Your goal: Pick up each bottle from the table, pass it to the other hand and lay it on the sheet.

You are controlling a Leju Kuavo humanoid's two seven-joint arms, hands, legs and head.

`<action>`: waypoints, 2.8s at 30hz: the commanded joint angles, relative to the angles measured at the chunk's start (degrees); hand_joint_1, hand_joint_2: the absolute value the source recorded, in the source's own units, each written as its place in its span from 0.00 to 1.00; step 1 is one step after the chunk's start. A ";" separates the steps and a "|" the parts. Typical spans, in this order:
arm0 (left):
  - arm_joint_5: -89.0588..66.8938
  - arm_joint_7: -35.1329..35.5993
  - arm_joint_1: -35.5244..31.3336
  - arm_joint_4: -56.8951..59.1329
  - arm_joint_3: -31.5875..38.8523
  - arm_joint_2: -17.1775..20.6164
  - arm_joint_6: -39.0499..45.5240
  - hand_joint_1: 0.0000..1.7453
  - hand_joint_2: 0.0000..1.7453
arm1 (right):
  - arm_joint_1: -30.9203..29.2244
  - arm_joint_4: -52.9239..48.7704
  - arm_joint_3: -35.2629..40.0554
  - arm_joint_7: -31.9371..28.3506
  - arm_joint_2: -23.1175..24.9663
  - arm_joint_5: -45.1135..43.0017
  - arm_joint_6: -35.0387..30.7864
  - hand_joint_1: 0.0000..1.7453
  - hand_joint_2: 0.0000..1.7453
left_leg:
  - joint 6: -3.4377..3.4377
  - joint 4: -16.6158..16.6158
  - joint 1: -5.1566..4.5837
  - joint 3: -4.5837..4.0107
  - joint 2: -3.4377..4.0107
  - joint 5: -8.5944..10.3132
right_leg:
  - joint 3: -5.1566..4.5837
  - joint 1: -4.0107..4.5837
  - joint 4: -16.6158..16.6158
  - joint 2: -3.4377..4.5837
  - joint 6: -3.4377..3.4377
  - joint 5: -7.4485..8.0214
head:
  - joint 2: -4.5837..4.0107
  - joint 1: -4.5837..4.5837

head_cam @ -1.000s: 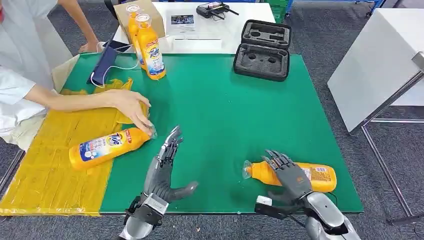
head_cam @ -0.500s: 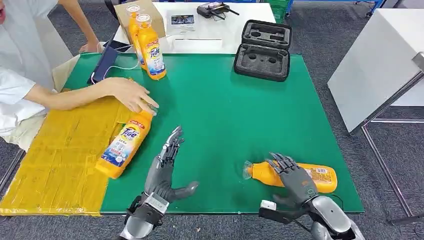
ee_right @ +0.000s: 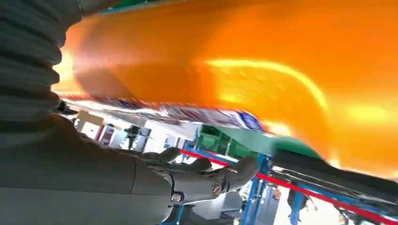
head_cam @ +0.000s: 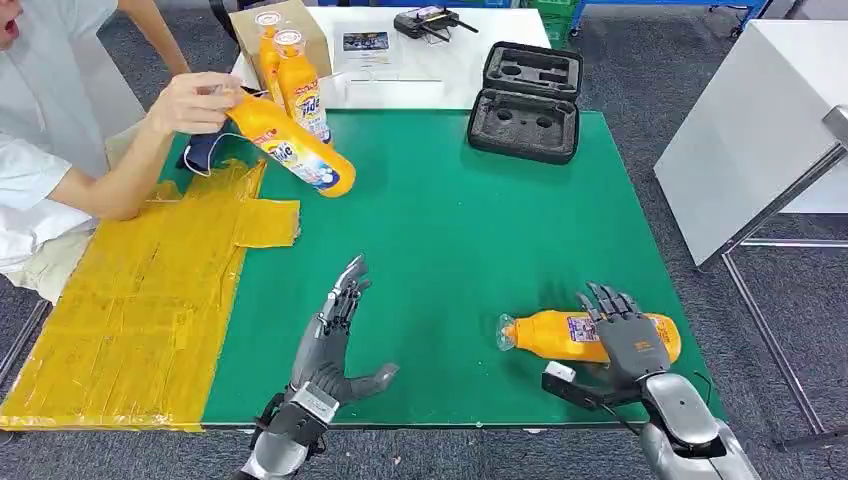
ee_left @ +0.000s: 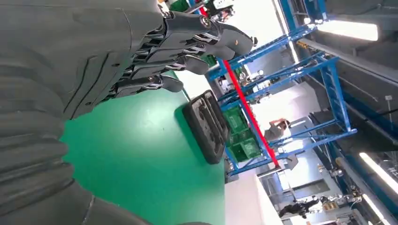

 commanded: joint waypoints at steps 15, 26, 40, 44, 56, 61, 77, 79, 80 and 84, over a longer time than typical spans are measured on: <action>1.21 -1.10 -3.45 6.72 -0.13 -0.08 -0.99 0.00 1.00 | -3.96 20.36 -3.52 2.63 0.40 3.01 4.27 0.33 1.00 | 0.14 -0.10 0.12 1.16 0.16 -0.42 | 0.72 0.13 -0.55 -0.04 0.01 -0.29 | 0.00 0.02; 1.93 -1.40 -4.41 8.42 -0.22 -0.28 -0.94 0.00 1.00 | -4.79 25.98 -1.76 2.90 0.15 5.69 4.40 1.00 1.00 | 0.40 -0.14 0.16 1.41 -0.04 -0.32 | 1.26 0.15 -1.03 -0.22 0.05 -0.33 | 0.00 0.04; 0.27 1.70 -3.35 6.37 -1.74 -0.54 -1.72 0.00 1.00 | -4.27 9.29 0.29 -8.02 10.01 -8.57 -2.32 1.00 1.00 | 0.44 -0.12 0.16 1.49 0.48 -0.54 | 1.28 0.17 -1.02 0.30 0.01 -0.25 | 0.00 0.04; -0.53 2.45 -3.60 6.96 -2.98 -0.92 -1.27 0.00 1.00 | -3.48 3.21 -0.33 -10.40 12.10 -17.20 -1.25 1.00 1.00 | 0.45 -0.10 0.11 1.42 0.56 -0.57 | 1.75 0.17 -0.92 0.38 0.21 0.03 | 0.00 0.00; -1.68 3.07 -5.45 9.84 -5.12 -2.50 -0.81 0.00 1.00 | -7.14 -2.78 -4.55 -15.88 22.12 -41.63 2.57 1.00 1.00 | 0.42 -0.05 0.16 0.98 0.56 -0.56 | 1.36 0.17 -0.77 0.34 0.21 -0.14 | 0.00 0.02; -1.66 3.00 -5.93 10.66 -5.40 -2.85 -0.89 0.00 1.00 | -8.38 0.16 -3.88 -15.95 23.37 -41.84 2.55 1.00 1.00 | 0.47 -0.06 0.15 0.81 0.44 -0.50 | 1.20 0.16 -0.80 0.27 0.25 -0.09 | 0.00 0.02; -1.02 1.38 -7.51 14.16 -5.83 -3.36 0.51 0.00 1.00 | -9.04 12.91 2.98 -19.71 30.70 -46.69 8.02 1.00 1.00 | 0.43 -0.08 0.21 0.72 0.53 -0.53 | 1.11 0.22 -0.85 0.34 0.22 -0.09 | 0.00 0.02; -1.43 1.29 -7.99 15.22 -5.62 -3.50 2.03 0.00 1.00 | -9.12 14.66 5.15 -20.33 31.11 -47.06 8.55 1.00 1.00 | 0.41 -0.09 0.21 0.77 0.53 -0.55 | 1.16 0.22 -0.85 0.36 0.20 -0.12 | 0.00 0.02; -1.62 1.29 -8.13 15.50 -5.45 -3.52 2.80 0.00 1.00 | -8.95 14.76 5.95 -20.51 31.12 -47.19 8.69 1.00 1.00 | 0.43 -0.09 0.21 0.73 0.52 -0.54 | 1.13 0.22 -0.85 0.34 0.21 -0.11 | 0.00 0.02; -1.63 1.85 -9.16 17.75 -3.32 -3.69 5.42 0.00 1.00 | -7.52 13.88 9.59 -20.82 31.57 -47.19 9.07 1.00 1.00 | 0.43 -0.07 0.22 0.71 0.49 -0.55 | 1.11 0.22 -0.84 0.31 0.19 -0.14 | 0.00 0.04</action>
